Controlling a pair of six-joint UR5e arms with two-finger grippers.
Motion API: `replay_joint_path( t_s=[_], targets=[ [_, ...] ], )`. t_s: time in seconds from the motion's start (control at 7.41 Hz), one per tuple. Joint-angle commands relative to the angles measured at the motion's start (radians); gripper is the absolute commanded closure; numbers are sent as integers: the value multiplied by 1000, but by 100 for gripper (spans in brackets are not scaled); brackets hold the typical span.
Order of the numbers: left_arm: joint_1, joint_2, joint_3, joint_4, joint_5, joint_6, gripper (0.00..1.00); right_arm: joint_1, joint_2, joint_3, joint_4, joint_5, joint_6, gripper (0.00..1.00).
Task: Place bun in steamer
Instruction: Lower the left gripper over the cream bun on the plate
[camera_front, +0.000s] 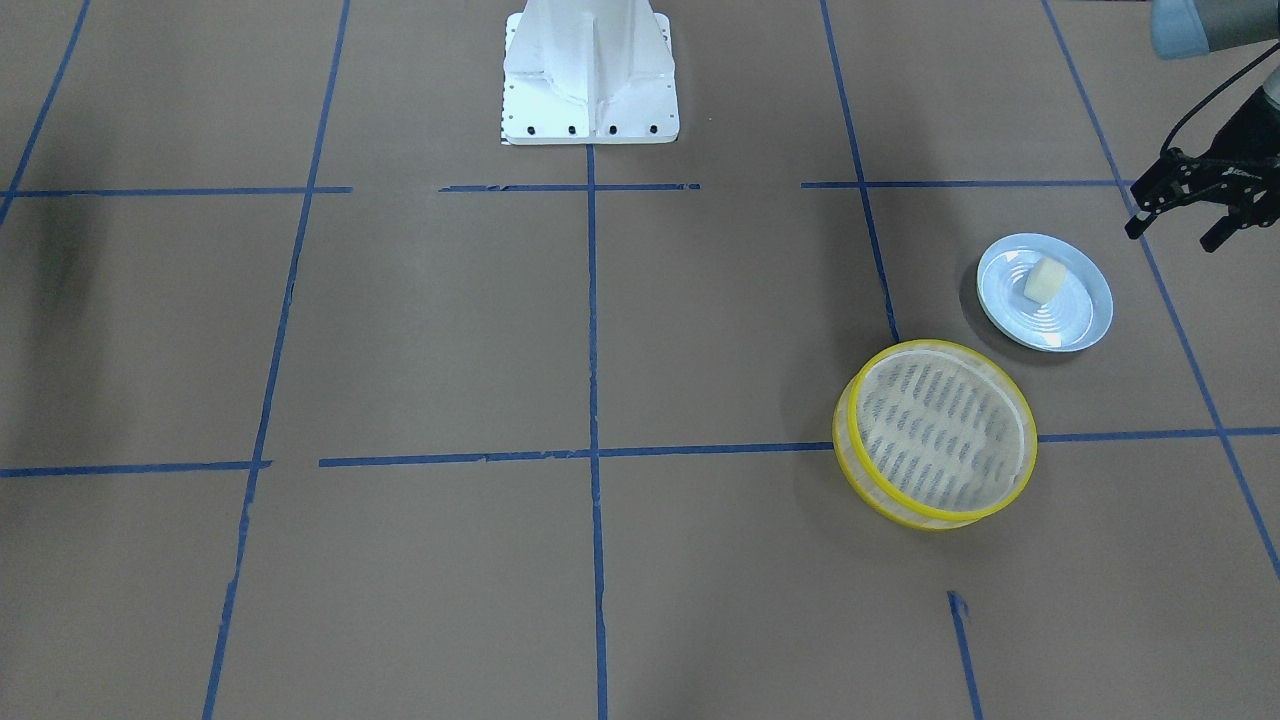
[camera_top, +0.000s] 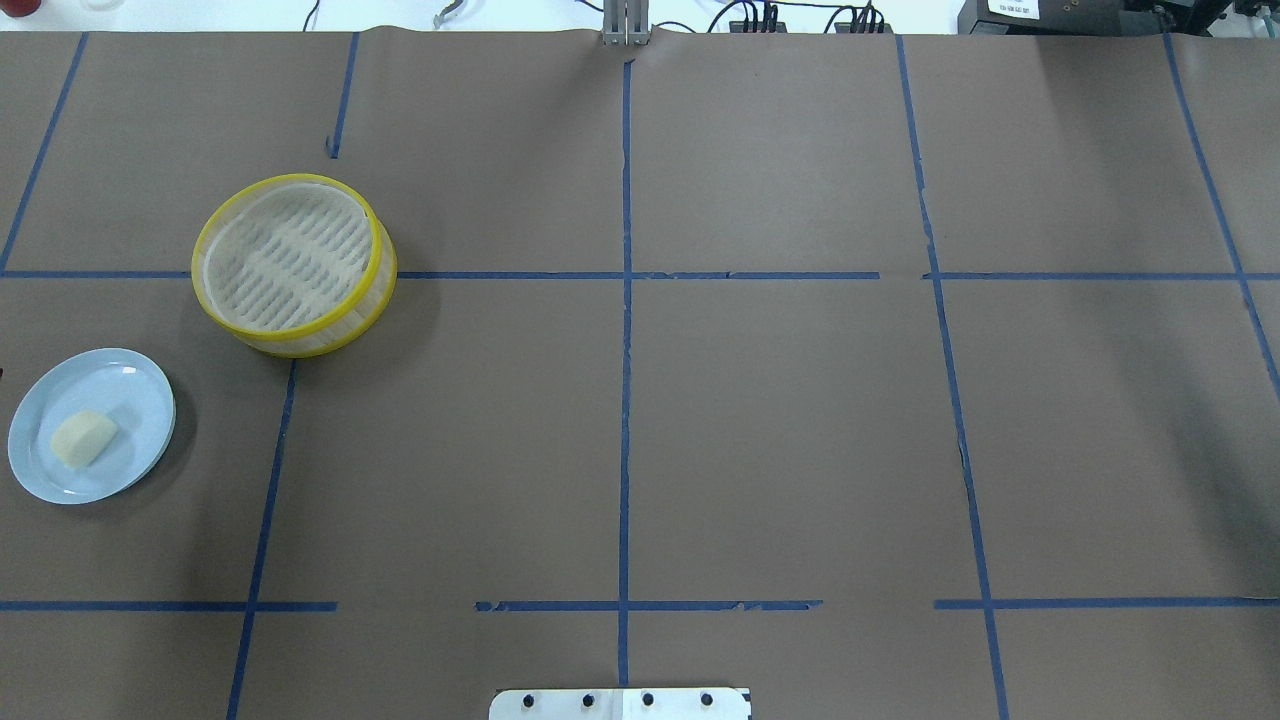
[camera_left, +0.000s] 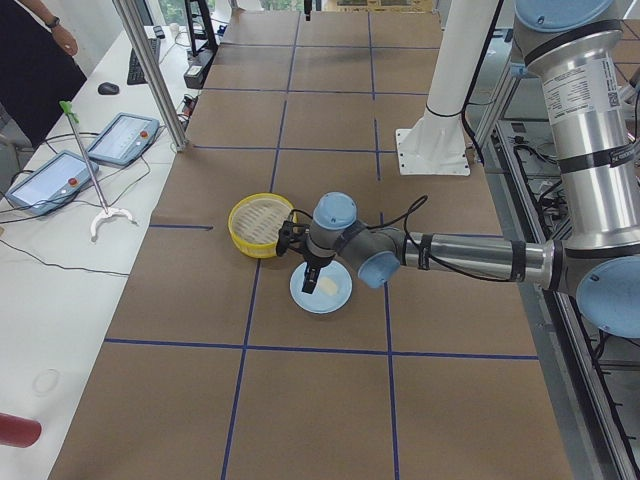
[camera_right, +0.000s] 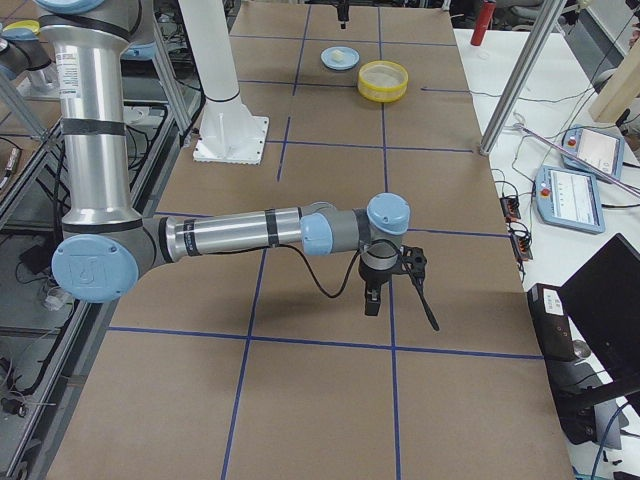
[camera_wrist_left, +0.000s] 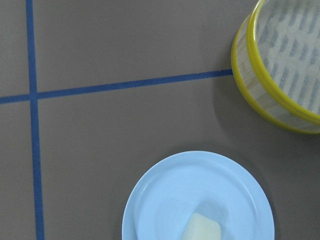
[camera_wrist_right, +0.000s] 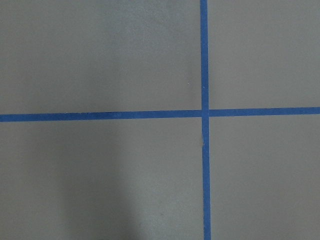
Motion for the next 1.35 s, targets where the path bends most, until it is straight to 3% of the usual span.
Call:
replay_joint_path(
  t_s=[0.0, 0.54, 1.21],
  targets=[
    [75, -6, 35, -29, 4, -72, 0, 0, 0, 0, 0, 0, 0, 0],
    [154, -107, 132, -27, 64, -91, 0, 0, 0, 0, 0, 0, 0, 0],
    [241, -100, 141, -23, 103, -90, 0, 0, 0, 0, 0, 0, 0, 0]
  ],
)
